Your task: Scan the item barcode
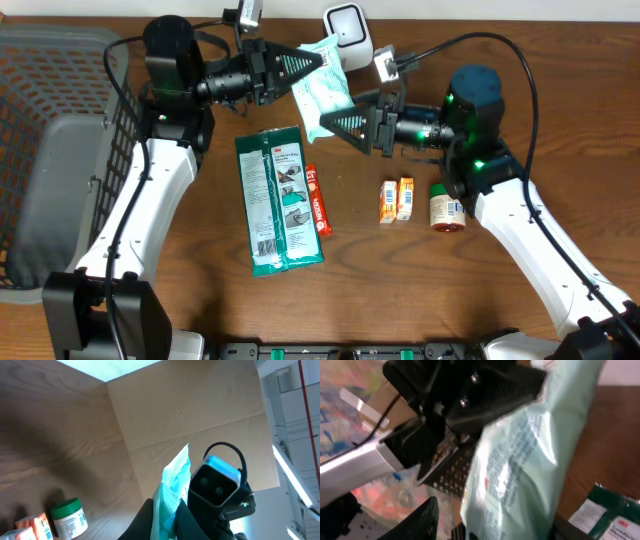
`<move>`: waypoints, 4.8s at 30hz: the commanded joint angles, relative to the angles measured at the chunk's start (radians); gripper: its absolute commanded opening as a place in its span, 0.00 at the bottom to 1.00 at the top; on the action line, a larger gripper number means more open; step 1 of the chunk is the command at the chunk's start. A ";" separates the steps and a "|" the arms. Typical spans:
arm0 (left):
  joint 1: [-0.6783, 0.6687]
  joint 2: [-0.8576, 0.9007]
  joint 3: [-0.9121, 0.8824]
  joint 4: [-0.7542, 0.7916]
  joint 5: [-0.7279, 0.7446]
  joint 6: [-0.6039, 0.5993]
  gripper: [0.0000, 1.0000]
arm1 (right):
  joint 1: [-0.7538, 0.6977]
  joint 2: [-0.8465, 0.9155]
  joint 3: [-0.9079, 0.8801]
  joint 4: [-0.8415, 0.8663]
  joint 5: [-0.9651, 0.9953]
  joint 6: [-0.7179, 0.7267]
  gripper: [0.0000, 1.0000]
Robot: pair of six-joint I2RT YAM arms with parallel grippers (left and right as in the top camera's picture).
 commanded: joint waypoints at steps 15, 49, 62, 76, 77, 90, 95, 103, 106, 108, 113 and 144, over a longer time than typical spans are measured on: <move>-0.002 0.002 0.006 0.008 0.013 -0.027 0.07 | 0.030 -0.001 0.006 0.026 0.025 0.038 0.19; 0.244 0.002 0.005 -0.249 0.100 0.317 0.63 | 0.027 -0.001 0.549 -1.381 0.861 -0.911 0.01; 0.049 0.001 0.006 -1.019 -1.066 0.716 0.64 | 0.109 0.001 0.587 -1.387 1.024 -1.453 0.01; 0.040 0.002 0.006 -1.078 -1.457 0.716 0.84 | 0.121 0.051 0.587 -0.979 1.355 -1.793 0.01; 0.040 0.002 0.006 -1.078 -1.457 0.716 0.84 | 0.122 0.085 0.587 -0.967 1.356 -1.804 0.01; 0.040 0.002 0.006 -1.078 -1.457 0.716 0.84 | 0.139 0.521 0.731 -0.661 1.714 -2.104 0.01; 0.040 0.002 0.006 -1.078 -1.457 0.716 0.84 | 0.130 0.680 0.875 -0.586 1.725 -2.106 0.01; 0.040 0.002 0.006 -1.078 -1.457 0.716 0.84 | 0.105 0.870 0.911 -0.355 1.704 -2.124 0.01; 0.040 0.002 0.006 -1.078 -1.457 0.716 0.84 | 0.100 0.925 0.911 -0.328 1.680 -2.118 0.01; 0.040 0.002 0.006 -1.078 -1.457 0.716 0.84 | 0.100 0.957 0.911 -0.323 1.678 -2.116 0.01; 0.040 0.002 0.006 -1.078 -1.457 0.716 0.84 | 0.089 1.025 0.911 -0.306 1.676 -2.092 0.01; 0.040 0.002 0.006 -1.078 -1.457 0.716 0.84 | 0.059 0.700 0.956 -0.663 1.455 -1.468 0.01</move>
